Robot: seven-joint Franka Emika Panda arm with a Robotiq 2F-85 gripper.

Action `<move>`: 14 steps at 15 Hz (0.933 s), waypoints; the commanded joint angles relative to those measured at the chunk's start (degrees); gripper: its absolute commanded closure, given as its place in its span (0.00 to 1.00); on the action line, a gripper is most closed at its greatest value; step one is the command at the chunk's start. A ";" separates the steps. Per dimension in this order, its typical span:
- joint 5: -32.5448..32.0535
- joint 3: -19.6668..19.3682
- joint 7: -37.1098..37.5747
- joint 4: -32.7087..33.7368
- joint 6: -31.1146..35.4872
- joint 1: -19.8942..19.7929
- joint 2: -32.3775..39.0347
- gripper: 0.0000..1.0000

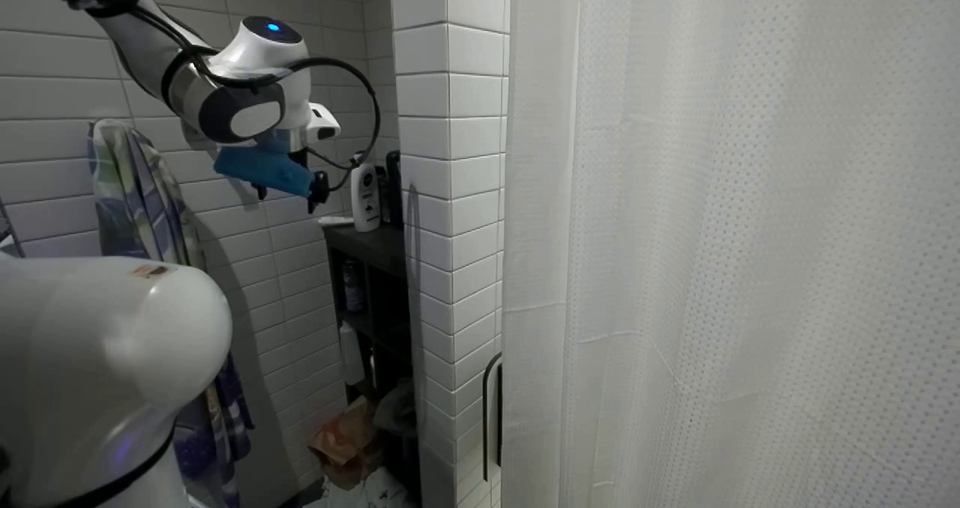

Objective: Move the white Nivea bottle on the left to the right

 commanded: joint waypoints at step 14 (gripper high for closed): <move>15.25 -1.01 -10.10 2.90 7.59 4.64 6.31 0.00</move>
